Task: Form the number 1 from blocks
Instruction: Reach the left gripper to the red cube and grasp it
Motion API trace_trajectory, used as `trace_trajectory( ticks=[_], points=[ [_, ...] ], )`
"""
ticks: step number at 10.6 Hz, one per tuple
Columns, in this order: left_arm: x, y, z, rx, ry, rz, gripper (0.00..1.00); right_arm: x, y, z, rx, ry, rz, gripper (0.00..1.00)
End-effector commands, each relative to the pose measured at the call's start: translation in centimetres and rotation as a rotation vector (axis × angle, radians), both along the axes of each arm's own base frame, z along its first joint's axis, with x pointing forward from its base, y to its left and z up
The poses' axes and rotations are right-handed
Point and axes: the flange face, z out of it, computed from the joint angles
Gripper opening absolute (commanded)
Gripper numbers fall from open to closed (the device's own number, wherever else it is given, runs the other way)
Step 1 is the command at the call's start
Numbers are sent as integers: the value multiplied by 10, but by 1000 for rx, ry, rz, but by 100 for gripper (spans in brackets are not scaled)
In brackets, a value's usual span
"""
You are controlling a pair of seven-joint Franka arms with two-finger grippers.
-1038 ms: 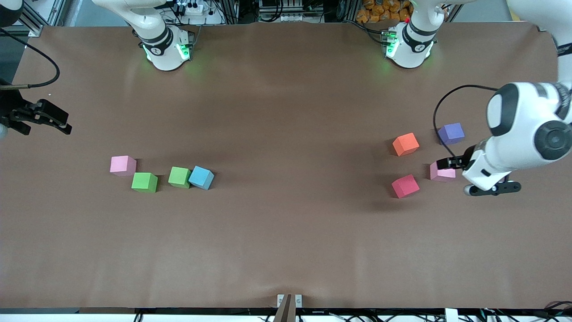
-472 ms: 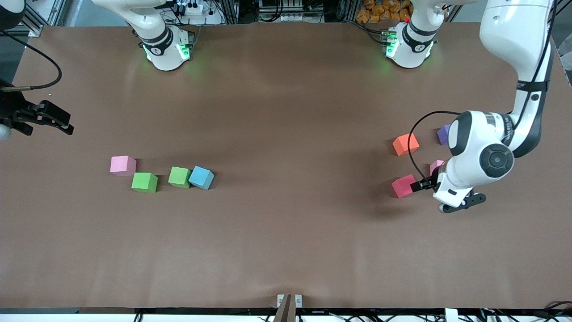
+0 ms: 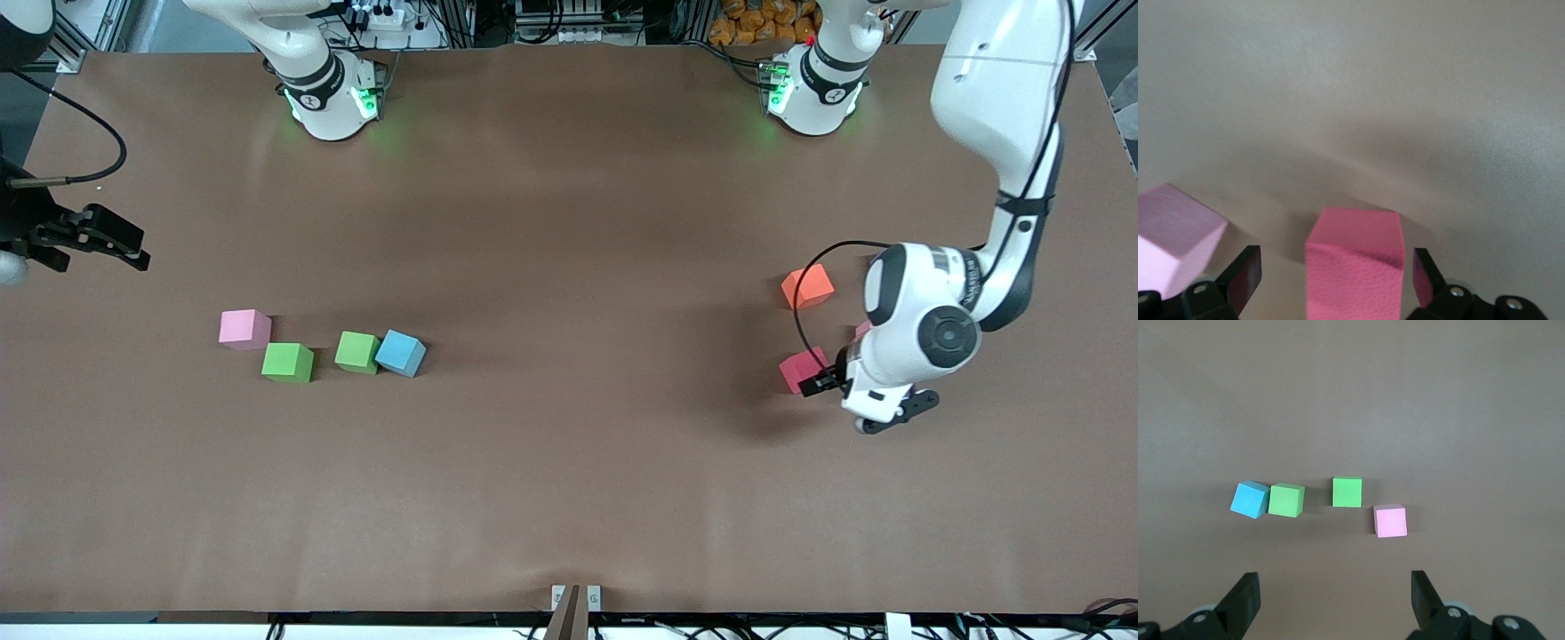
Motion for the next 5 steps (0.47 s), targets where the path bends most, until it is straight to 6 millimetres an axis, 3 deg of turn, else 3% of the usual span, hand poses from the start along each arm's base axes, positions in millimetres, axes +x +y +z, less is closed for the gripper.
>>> trace_trajectory(
  ticks=[1,5],
  points=[
    [1,-14,-14,0,-11,34,100,1,-1,-1,10,2,-19,100],
    [-2,-15,-28,5,8,28,100,5,3,-8,12,11,-13,100]
  ],
)
